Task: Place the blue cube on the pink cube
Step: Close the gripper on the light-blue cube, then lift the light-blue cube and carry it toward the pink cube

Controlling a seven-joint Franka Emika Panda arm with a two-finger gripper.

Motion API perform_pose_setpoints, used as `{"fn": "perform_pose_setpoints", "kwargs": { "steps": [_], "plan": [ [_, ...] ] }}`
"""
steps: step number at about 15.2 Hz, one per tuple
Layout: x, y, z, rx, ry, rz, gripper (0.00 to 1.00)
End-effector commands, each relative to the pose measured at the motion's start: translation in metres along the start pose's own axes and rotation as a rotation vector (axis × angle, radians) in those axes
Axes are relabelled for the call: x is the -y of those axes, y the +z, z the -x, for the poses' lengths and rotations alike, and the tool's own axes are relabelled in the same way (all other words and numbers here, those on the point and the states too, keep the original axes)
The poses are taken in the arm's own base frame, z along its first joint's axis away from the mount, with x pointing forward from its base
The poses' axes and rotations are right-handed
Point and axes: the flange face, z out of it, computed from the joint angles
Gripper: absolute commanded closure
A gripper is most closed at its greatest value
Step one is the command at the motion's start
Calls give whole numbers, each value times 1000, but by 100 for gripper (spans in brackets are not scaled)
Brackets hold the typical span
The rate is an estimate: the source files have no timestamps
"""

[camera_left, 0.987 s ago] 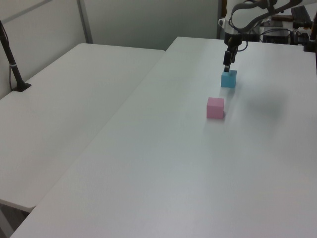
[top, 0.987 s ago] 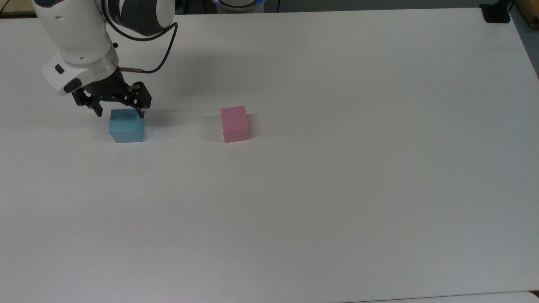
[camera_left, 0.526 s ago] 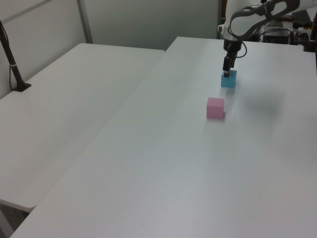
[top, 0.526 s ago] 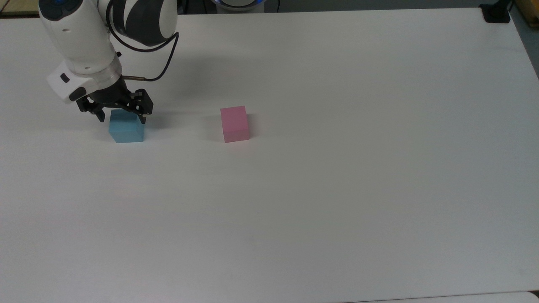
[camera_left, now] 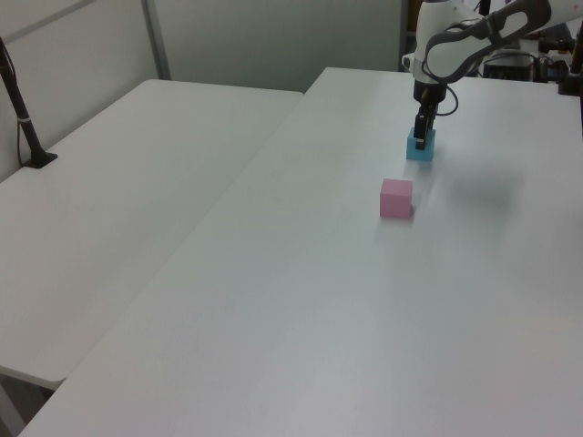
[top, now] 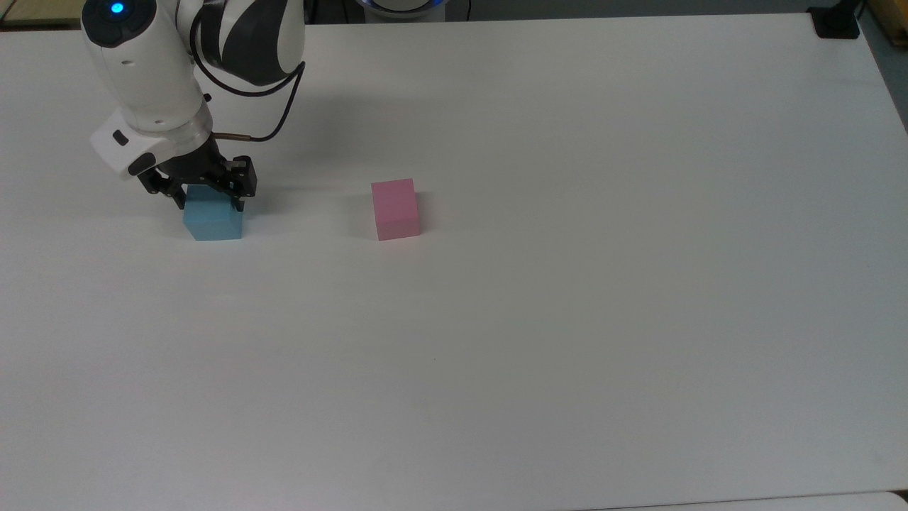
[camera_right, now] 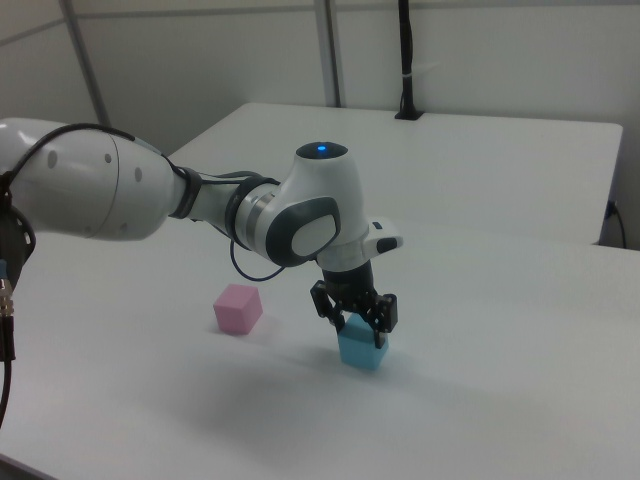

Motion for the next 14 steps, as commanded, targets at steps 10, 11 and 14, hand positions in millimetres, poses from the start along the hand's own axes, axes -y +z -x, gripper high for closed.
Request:
{"fn": "perform_pose_setpoints", "kwargs": {
  "steps": [10,11,14],
  "plan": [
    [14,-92,14,0,43,-26,39],
    [16,-106,16,5,53,-40,39],
    [42,-162,24,4,55,-69,39]
  ]
}}
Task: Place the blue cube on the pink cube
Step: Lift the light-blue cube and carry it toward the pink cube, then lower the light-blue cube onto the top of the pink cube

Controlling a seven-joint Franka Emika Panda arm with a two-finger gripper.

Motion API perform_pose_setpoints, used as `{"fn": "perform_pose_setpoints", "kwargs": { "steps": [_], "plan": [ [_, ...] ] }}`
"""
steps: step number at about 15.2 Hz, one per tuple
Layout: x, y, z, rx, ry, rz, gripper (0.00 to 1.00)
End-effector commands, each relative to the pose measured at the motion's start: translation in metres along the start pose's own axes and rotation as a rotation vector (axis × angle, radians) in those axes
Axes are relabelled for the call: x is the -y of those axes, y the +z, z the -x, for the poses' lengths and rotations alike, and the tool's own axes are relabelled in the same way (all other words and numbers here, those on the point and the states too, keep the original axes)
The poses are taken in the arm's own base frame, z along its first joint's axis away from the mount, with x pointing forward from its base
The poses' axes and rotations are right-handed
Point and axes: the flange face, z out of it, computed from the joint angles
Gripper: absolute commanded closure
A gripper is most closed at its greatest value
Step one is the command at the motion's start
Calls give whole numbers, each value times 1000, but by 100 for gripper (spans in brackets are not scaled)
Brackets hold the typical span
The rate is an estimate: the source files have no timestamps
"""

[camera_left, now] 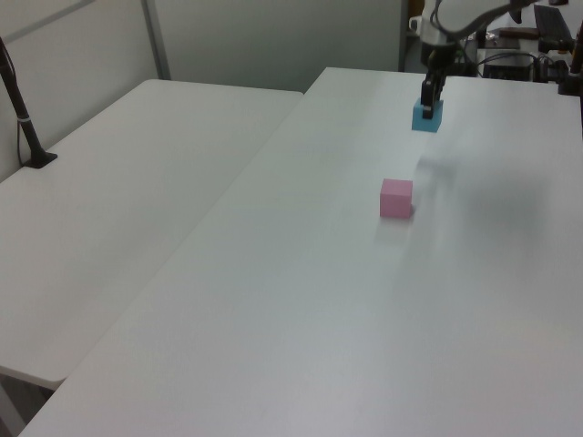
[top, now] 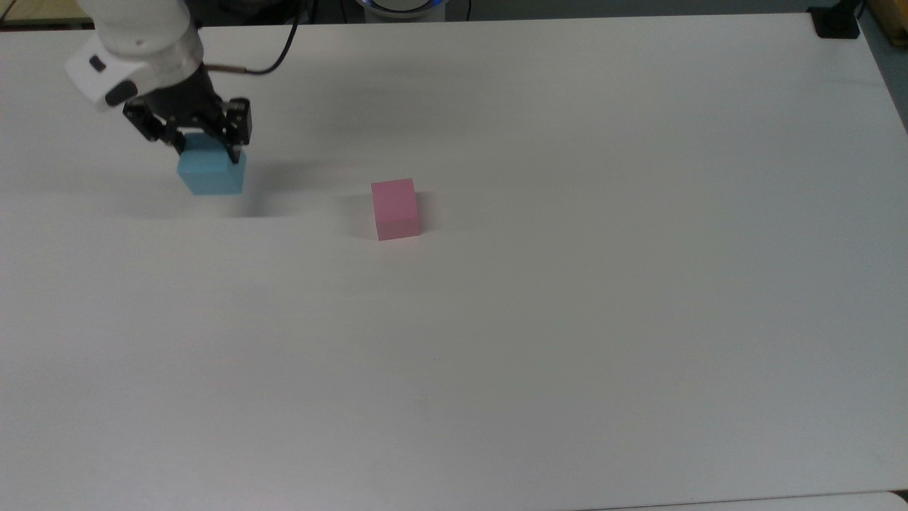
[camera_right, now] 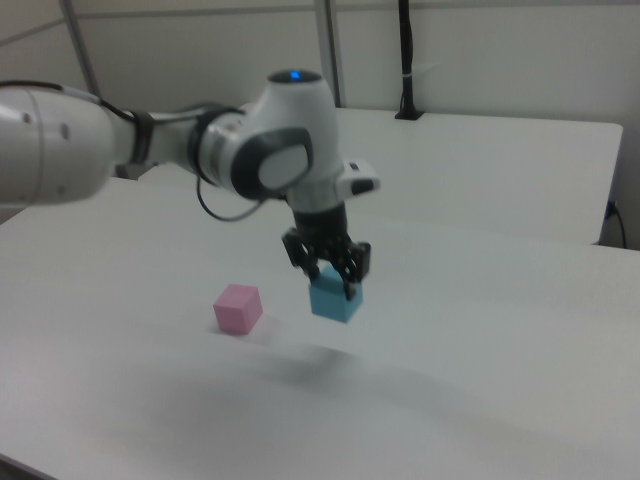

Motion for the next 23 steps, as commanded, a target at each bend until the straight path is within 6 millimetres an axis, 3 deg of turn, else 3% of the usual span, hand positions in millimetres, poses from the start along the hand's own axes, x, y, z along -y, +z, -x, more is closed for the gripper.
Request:
{"fn": "perform_pose_setpoints", "kwargs": {
  "steps": [1,4,10,13,19,23],
  "plan": [
    [36,-65,17,0,17,-33,39],
    [68,-101,32,16,-7,-48,39],
    [119,-128,38,8,-50,-68,39],
    [131,-129,35,6,-55,-73,39],
    [164,-112,25,1,-71,-96,39],
    [178,-87,13,-29,-36,-92,39]
  ]
}}
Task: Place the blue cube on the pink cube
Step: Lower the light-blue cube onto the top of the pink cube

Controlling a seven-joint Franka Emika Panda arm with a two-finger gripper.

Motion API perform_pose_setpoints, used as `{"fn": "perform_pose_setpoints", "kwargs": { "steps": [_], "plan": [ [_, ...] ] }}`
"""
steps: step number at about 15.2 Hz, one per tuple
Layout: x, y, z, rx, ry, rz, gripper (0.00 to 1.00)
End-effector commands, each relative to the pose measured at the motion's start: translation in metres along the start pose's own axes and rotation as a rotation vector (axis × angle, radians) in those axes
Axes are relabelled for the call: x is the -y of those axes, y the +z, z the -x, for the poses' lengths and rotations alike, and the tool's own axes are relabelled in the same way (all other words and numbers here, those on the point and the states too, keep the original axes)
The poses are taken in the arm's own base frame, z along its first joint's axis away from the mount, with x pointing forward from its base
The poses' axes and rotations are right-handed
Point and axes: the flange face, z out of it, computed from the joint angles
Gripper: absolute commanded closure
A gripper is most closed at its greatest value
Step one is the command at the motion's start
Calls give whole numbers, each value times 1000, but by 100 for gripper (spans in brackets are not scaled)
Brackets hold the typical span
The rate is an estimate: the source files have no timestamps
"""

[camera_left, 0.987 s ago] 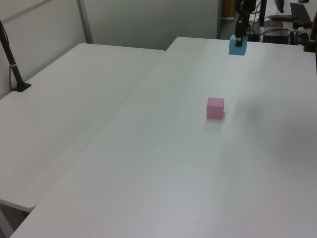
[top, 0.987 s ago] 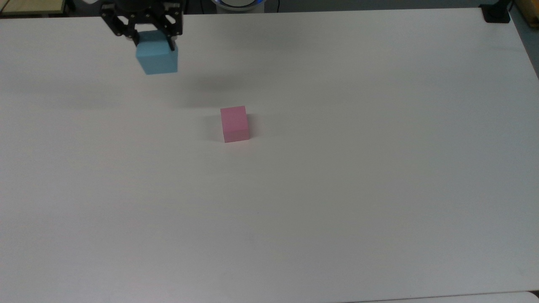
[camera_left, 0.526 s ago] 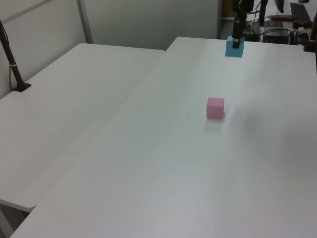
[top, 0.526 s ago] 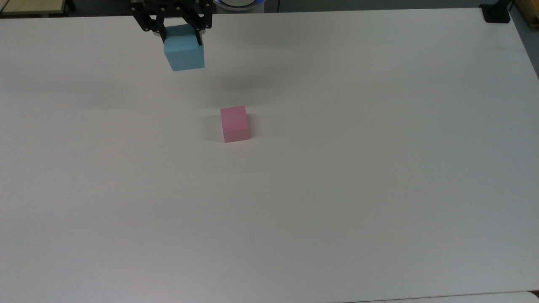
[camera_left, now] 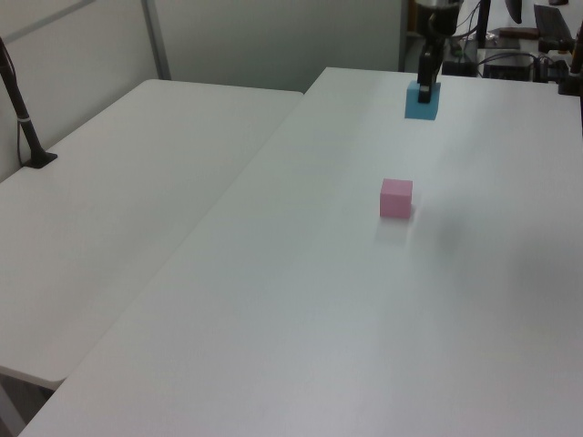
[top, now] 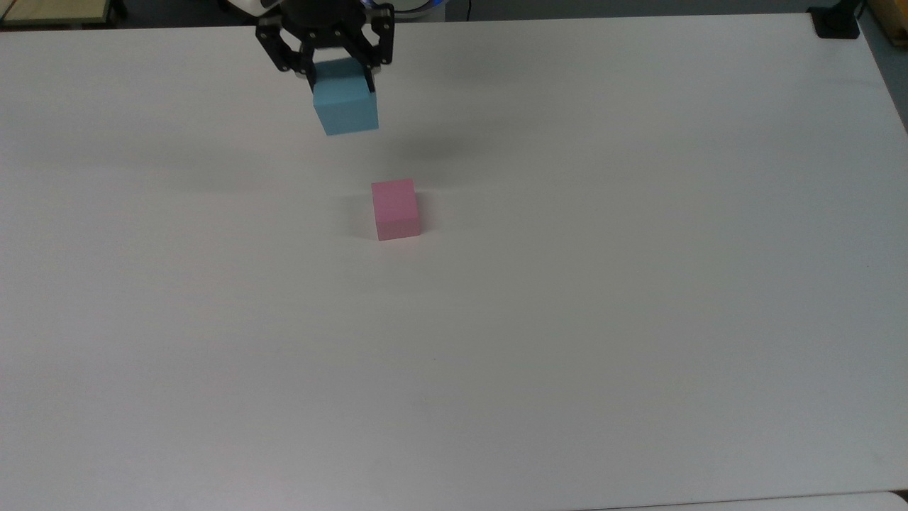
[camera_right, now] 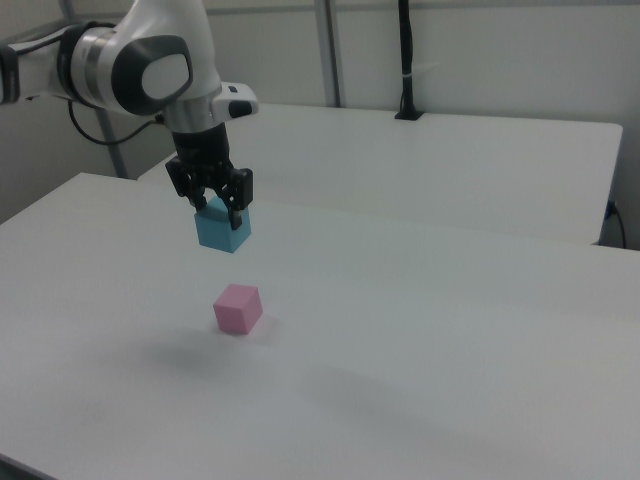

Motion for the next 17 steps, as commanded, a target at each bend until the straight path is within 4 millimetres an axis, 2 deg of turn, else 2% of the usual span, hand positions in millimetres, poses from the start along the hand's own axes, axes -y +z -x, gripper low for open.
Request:
{"fn": "perform_pose_setpoints", "kwargs": {
  "steps": [1,7,14,17],
  "plan": [
    [16,27,-8,-30,43,-15,39],
    [34,84,-17,-19,34,-9,39],
    [47,124,-24,37,-4,40,39],
    [50,135,-28,30,2,53,39]
  ]
}}
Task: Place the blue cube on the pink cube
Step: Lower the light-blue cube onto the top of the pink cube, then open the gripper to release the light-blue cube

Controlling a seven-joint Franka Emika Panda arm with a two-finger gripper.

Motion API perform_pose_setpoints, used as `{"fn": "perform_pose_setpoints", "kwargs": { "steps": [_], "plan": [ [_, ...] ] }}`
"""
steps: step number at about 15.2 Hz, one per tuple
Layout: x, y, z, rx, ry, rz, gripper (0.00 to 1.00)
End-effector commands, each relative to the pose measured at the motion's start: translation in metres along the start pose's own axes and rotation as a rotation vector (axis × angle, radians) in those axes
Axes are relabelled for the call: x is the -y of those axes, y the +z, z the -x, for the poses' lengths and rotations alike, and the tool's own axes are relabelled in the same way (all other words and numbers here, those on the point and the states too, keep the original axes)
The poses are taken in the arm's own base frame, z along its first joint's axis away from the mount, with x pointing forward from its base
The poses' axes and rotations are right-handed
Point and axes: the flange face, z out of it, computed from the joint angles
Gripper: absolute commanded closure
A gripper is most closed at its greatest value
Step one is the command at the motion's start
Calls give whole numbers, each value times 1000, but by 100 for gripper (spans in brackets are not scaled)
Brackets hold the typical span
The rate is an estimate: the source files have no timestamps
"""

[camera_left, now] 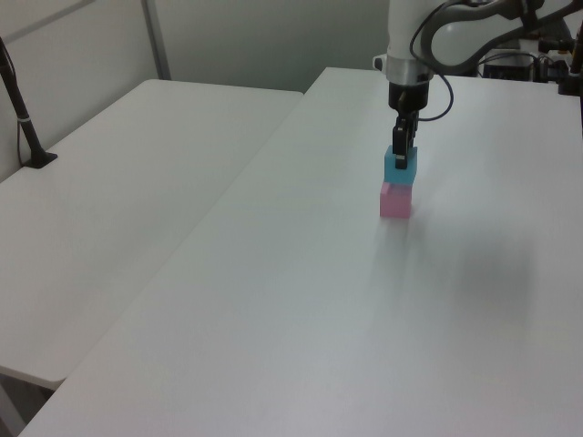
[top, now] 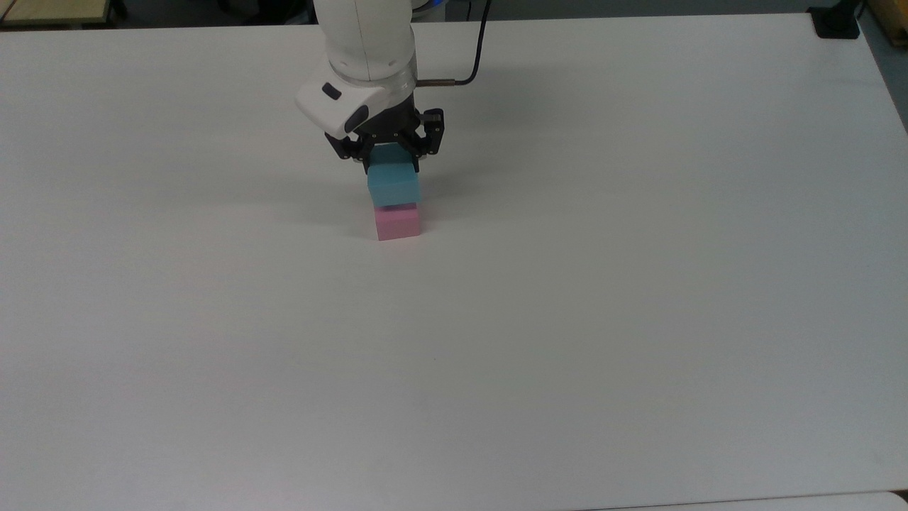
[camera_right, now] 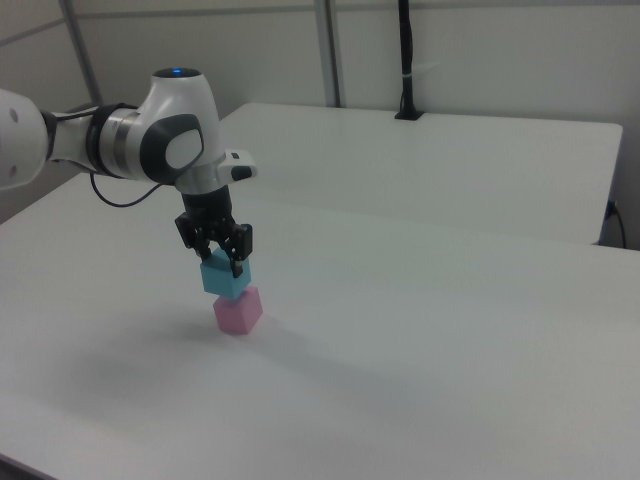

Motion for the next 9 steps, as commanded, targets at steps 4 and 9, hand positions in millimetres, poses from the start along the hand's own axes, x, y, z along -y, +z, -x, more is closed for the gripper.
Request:
{"fn": "perform_pose_setpoints", "kwargs": {
  "steps": [4,9],
  "plan": [
    [12,13,-4,-23,14,34,38],
    [11,14,-4,-20,18,41,17]
  ]
}}
